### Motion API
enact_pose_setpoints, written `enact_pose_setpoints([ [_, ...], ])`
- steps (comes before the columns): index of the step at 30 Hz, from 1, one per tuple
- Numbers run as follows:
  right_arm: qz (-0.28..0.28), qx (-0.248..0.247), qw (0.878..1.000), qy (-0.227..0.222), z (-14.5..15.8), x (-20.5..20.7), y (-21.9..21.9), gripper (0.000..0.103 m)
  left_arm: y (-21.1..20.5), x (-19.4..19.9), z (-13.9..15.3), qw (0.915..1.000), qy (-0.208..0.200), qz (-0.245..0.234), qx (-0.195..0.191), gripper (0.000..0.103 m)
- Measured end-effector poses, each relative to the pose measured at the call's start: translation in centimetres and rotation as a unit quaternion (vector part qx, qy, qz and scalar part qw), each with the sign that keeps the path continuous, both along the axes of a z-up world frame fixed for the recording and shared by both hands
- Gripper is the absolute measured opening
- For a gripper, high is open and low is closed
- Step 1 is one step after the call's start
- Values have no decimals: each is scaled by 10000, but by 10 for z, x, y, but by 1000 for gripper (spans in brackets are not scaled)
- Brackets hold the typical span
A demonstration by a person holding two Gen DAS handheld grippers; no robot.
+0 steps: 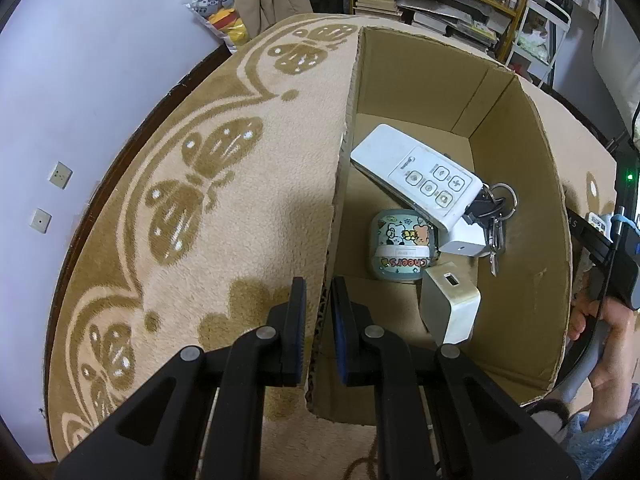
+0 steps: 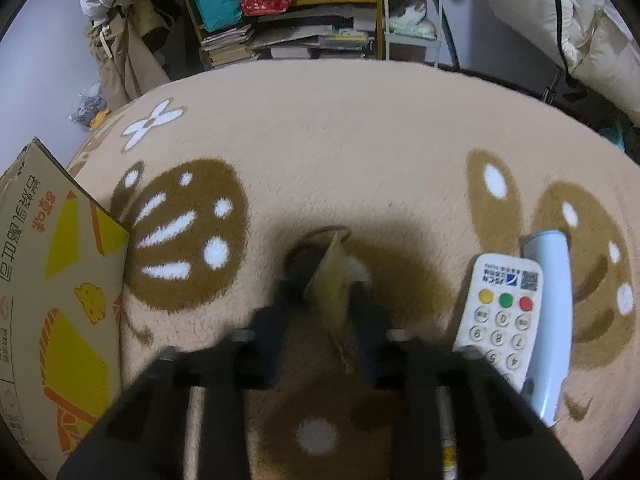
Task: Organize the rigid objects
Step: 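Reach the right tool to the car key with AIMA tag and grasp it, then lift the AIMA car key with the right tool and carry it over the box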
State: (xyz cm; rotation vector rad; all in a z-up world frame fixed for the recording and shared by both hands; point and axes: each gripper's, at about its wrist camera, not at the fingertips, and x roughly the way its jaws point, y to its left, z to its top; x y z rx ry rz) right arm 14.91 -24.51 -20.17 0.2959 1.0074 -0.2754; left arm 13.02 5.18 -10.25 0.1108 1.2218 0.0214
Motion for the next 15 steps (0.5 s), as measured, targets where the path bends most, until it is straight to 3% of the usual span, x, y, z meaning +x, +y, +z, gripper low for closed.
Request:
enact_pose_setpoints([
  [2, -45, 27, 10000, -36, 1, -1, -2, 13, -1, 0, -1, 10000, -2, -18, 44, 13],
  [15, 15, 485, 9982, -352, 14, -9, -6, 12, -2, 0, -4, 9999, -14, -42, 124, 13],
])
